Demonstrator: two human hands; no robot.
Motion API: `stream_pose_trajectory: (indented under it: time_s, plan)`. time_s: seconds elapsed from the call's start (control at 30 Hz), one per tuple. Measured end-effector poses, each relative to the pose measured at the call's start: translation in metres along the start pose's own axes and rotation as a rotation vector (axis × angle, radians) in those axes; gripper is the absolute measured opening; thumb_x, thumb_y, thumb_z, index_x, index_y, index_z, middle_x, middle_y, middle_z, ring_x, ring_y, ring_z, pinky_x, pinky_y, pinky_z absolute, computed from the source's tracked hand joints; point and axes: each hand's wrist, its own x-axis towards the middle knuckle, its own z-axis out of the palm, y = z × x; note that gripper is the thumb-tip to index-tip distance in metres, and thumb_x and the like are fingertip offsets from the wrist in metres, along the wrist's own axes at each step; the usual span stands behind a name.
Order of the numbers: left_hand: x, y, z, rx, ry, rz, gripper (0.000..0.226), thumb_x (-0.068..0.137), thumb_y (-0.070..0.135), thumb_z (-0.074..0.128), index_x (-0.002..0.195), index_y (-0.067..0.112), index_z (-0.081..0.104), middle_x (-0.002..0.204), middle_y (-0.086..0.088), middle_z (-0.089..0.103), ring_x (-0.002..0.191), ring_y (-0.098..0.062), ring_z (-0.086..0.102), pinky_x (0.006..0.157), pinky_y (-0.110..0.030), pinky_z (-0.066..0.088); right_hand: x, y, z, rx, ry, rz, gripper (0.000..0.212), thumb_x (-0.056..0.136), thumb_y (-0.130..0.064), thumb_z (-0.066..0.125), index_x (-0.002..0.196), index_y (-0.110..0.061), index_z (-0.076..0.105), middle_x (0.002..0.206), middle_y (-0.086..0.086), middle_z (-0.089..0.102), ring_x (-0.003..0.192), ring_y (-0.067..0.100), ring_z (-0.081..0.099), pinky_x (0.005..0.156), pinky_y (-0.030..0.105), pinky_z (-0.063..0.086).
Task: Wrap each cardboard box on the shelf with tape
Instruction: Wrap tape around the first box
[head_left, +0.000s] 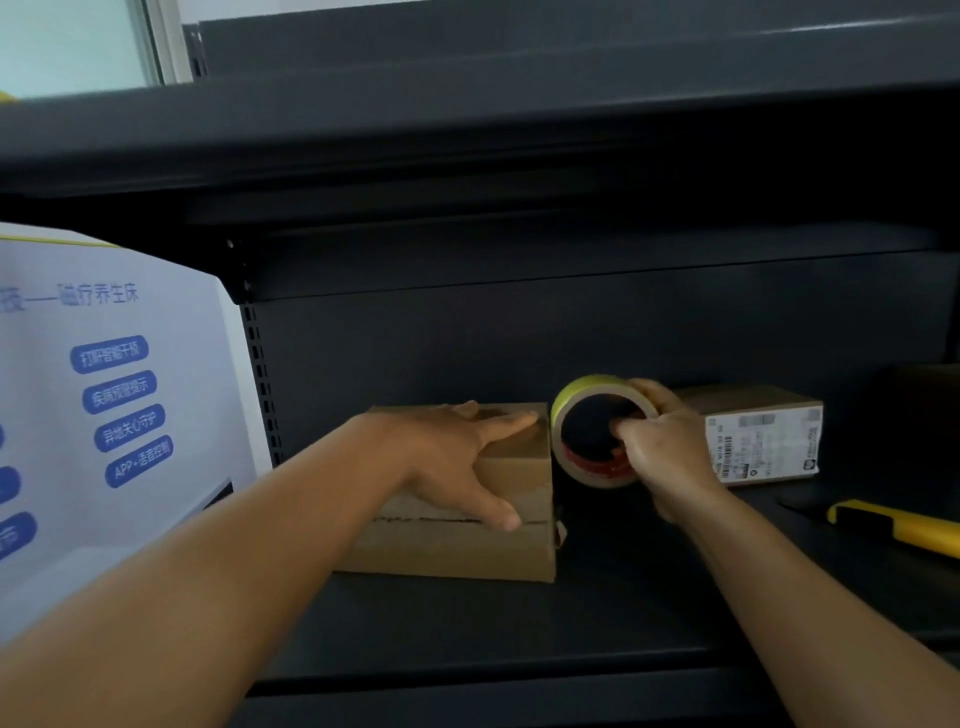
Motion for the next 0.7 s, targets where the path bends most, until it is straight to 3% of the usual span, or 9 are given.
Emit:
stream_pose_trajectory:
  time_s: [0.17, 0.37, 0.57, 0.7]
  plan:
    - [0.008, 0.010, -0.027, -0.161, -0.050, 0.057, 0.098, 0.068, 0.062, 0.072, 0.145, 0.047, 0.014, 0.154, 0.012, 0.016, 0.139, -0.019, 0.023, 0.110, -0.045, 0.030, -0.004, 0.009, -0.001, -0.118, -0.044, -0.056, 0.031, 0.086, -0.003, 0.055, 0.104, -0.028, 0.055, 0.090, -0.004, 0.060, 0.084, 0.014, 0.057, 0.075, 0.029, 0.045]
    - [0.031, 0.021, -0.036, -0.125, -0.207, 0.020, 0.123, 0.069, 0.056, 0.074, 0.148, 0.035, -0.018, 0.160, 0.006, -0.015, 0.147, -0.020, -0.008, 0.118, -0.048, 0.010, -0.002, 0.010, -0.002, -0.124, -0.064, -0.065, 0.028, 0.089, -0.007, 0.057, 0.101, -0.032, 0.051, 0.091, -0.002, 0.058, 0.083, 0.015, 0.055, 0.074, 0.030, 0.044]
    - [0.033, 0.027, -0.040, -0.070, -0.228, 0.007, 0.115, 0.073, 0.062, 0.066, 0.150, 0.033, -0.014, 0.160, 0.004, -0.014, 0.147, -0.021, -0.007, 0.118, -0.048, 0.010, -0.006, 0.009, -0.002, -0.041, -0.046, -0.008, 0.033, 0.089, -0.011, 0.060, 0.119, -0.026, 0.057, 0.104, 0.001, 0.063, 0.095, 0.019, 0.059, 0.080, 0.031, 0.048]
    - [0.034, 0.029, -0.046, -0.121, -0.224, -0.002, 0.110, 0.074, 0.059, 0.068, 0.151, 0.033, -0.006, 0.160, 0.004, -0.002, 0.147, -0.023, 0.003, 0.114, -0.047, 0.017, -0.009, 0.010, -0.002, -0.009, -0.079, 0.103, 0.031, 0.089, -0.014, 0.061, 0.117, -0.024, 0.052, 0.105, 0.002, 0.058, 0.098, 0.021, 0.057, 0.077, 0.035, 0.052]
